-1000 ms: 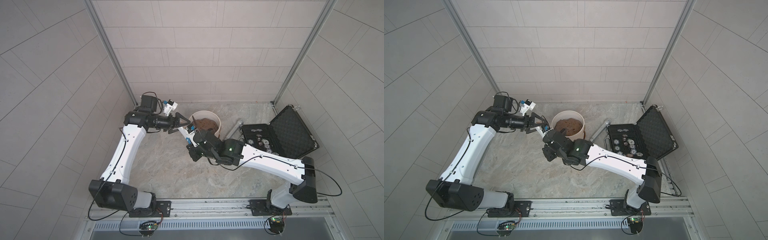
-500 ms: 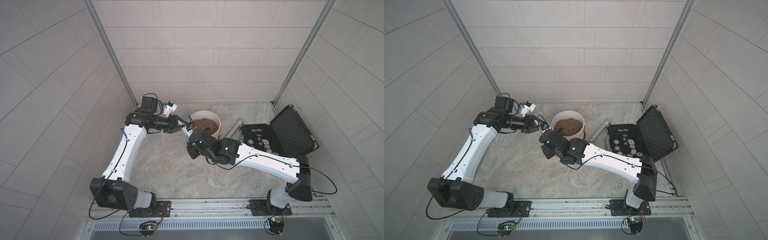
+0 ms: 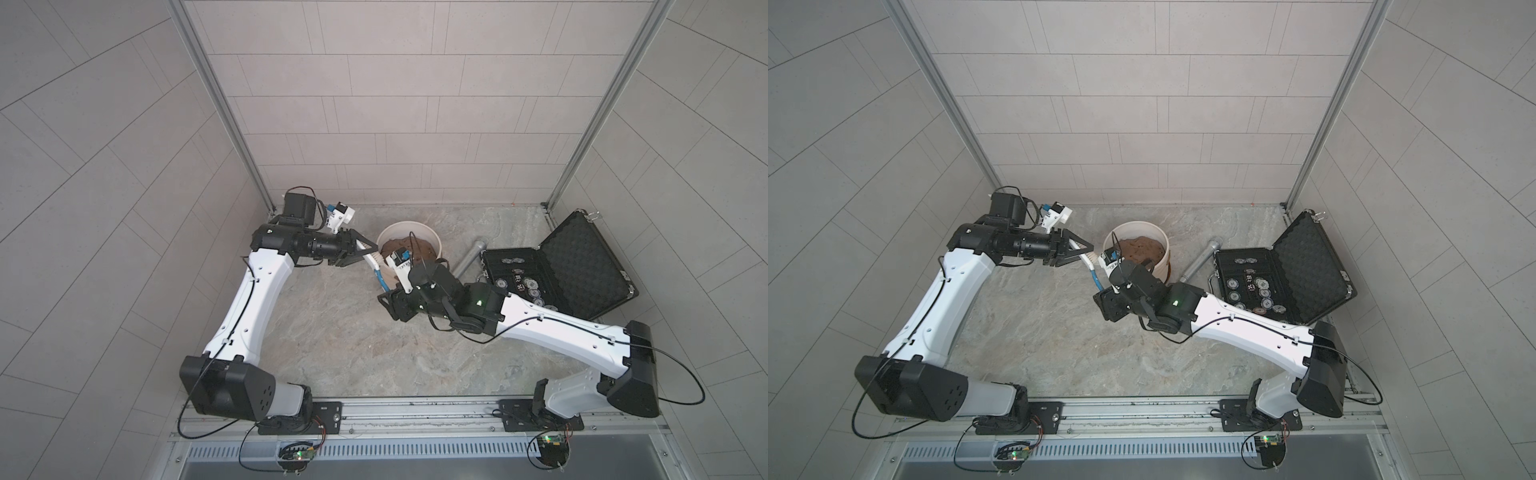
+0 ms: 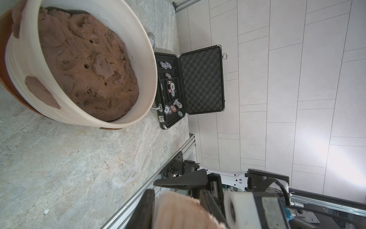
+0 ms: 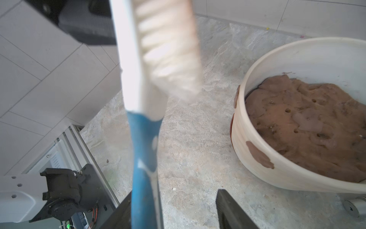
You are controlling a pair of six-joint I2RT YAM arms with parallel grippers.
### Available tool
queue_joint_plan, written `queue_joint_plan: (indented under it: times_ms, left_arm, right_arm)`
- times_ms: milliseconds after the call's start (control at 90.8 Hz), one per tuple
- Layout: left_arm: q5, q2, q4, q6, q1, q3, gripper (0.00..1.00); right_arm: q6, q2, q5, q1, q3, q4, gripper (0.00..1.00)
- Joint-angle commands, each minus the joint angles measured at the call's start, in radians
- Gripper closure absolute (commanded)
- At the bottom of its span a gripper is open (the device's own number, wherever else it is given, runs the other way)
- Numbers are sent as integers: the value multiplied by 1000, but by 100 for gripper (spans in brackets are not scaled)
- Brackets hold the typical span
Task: Scrub the dried mud off the ceramic pot
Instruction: Pick up the brush from the center of the board.
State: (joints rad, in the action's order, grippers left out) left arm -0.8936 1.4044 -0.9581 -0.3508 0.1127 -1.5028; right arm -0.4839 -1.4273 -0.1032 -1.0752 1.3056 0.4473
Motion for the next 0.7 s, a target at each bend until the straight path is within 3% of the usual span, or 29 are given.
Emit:
queue_joint_plan:
  times_ms: [0,154,451,693]
  left_arm:
    - [-15,-7,-2,-16,-3,8,78]
    - [-21,-1,12,-52,-6,22,78]
    - [-88,-10,60,-119,-19,60,78]
    - [-99,-13,68,-123,-20,61,78]
  right_arm:
    - [-17,25,69,-3,-15,-111,35]
    - [-29,16,86,-3,-21,-183,40]
    - [-13,-15,53,-3,-35,-237,62]
    - [4,-36,72,-3,-23,-202,64]
